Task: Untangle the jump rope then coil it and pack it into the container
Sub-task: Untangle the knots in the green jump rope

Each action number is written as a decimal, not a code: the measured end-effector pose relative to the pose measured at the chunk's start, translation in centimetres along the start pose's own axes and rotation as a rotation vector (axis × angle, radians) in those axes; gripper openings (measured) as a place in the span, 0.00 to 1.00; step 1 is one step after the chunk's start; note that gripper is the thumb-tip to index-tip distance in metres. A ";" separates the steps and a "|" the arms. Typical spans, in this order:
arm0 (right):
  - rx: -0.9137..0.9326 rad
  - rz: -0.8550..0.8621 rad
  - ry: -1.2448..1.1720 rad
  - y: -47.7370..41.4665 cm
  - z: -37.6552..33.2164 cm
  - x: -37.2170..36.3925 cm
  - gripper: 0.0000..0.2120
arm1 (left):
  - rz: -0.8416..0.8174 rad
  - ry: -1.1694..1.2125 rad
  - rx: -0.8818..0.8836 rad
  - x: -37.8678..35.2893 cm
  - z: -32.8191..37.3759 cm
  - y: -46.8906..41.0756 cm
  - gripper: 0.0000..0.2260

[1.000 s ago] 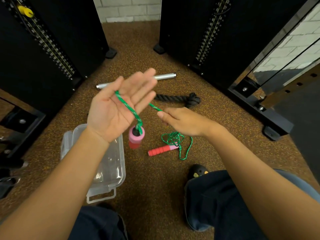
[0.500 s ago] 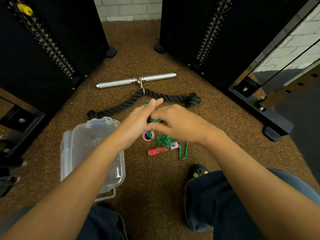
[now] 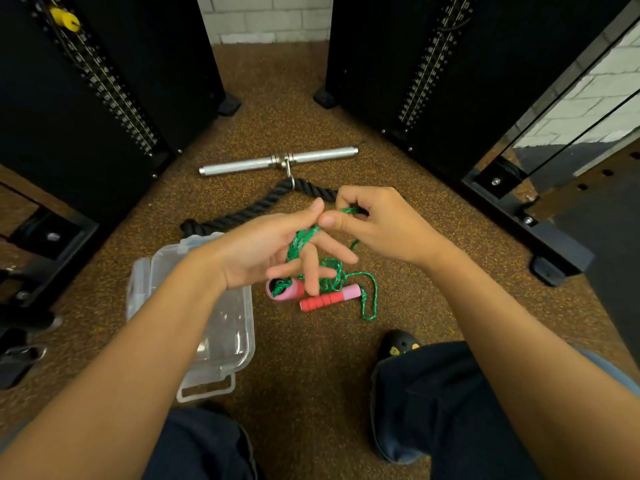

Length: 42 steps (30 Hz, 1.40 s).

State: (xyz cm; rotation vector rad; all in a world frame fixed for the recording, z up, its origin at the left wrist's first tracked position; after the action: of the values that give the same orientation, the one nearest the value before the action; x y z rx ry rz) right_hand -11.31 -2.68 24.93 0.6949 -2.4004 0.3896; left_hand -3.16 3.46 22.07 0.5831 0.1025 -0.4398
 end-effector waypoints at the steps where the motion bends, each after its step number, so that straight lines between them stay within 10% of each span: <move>1: -0.025 -0.005 -0.004 0.0 0.3 -0.2 0.20 | -0.020 0.075 -0.017 0.2 0.2 0.1 0.29; 6: -0.119 -0.140 0.119 0.6 1.7 -2.7 0.21 | -0.273 0.687 -0.239 1.7 3.3 1.0 0.23; 9: -0.111 -0.274 0.180 1.4 1.4 -4.6 0.17 | -0.024 0.874 -0.414 5.1 3.7 0.7 0.19; 18: 0.124 -0.380 0.260 2.3 -2.6 -6.6 0.09 | 0.525 0.139 -0.257 5.6 0.9 -0.7 0.18; 29: 0.064 -0.055 0.010 0.1 -1.4 -0.8 0.10 | 0.259 -0.463 -0.050 2.1 0.1 -0.6 0.30; 42: -0.097 0.033 -0.082 -0.5 1.3 -0.6 0.08 | -0.288 0.423 -0.192 0.1 2.2 1.1 0.15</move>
State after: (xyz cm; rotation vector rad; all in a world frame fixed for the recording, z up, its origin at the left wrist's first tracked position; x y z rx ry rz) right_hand -11.24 -3.41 23.56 0.6398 -2.4926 0.2606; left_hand -2.65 3.06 24.44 0.4654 0.6326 -0.5727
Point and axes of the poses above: each hand's wrist, its own y-axis away from the middle knuckle, its own x-axis out of the back of the hand, z = x × y, the point moved 8 cm from there along -y, towards the middle knuckle, and after that the axes turned 6 degrees about z, right-handed, at the moved point
